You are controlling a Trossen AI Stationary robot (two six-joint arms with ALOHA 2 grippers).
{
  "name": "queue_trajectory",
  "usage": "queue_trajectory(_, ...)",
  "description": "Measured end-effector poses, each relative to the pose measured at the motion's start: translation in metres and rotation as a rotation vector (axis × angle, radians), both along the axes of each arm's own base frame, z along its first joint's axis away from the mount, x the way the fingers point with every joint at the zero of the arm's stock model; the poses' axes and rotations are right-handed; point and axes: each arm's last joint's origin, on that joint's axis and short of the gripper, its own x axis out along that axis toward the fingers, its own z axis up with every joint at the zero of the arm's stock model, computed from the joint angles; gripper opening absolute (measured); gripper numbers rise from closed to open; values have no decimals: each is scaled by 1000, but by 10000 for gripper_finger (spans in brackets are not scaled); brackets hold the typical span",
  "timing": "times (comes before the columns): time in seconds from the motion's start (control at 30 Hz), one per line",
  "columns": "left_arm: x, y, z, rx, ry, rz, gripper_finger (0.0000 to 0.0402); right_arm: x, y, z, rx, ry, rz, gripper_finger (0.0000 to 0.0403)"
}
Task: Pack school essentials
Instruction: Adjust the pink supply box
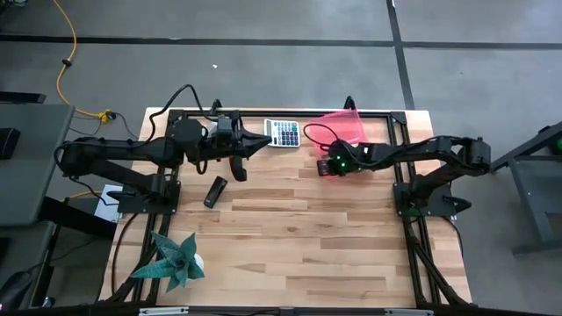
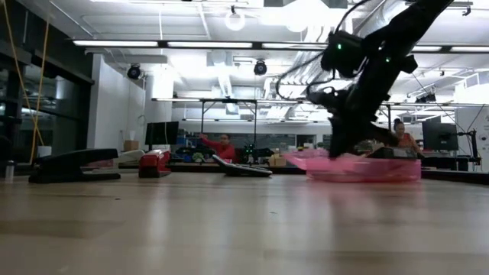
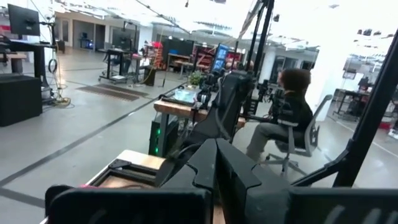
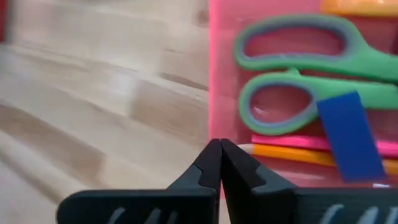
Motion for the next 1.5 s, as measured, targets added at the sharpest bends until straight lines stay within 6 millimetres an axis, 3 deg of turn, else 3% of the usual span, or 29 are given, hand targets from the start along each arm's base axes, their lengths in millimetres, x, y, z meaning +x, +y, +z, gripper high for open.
queue_trajectory(0.33,1,0,-6,-6,61,1,0,23,9,19,-79,-227,-17,0)
queue_trajectory(0.43,3,1,-8,-8,70,3,0,14,5,39,-141,-105,19,0)
queue_trajectory(0.53,15,3,-18,-31,98,15,0,-8,3,62,-219,92,28,0)
queue_trajectory(0.7,62,11,-54,-94,68,-17,0,-59,6,87,-197,354,22,0)
queue_trajectory(0.8,96,16,-89,-164,72,-39,0,-87,10,85,-139,435,-10,0)
queue_trajectory(0.9,133,25,-126,-203,164,-67,0,-101,13,76,-106,410,-38,0)
queue_trajectory(1.17,218,50,-192,-288,401,-91,0,-100,12,51,-66,321,-46,0)
queue_trajectory(1.33,243,69,-223,-344,534,-48,0,-99,12,48,-45,323,-37,0)
queue_trajectory(1.5,252,83,-240,-382,552,-12,0,-95,10,49,-59,288,-46,0)
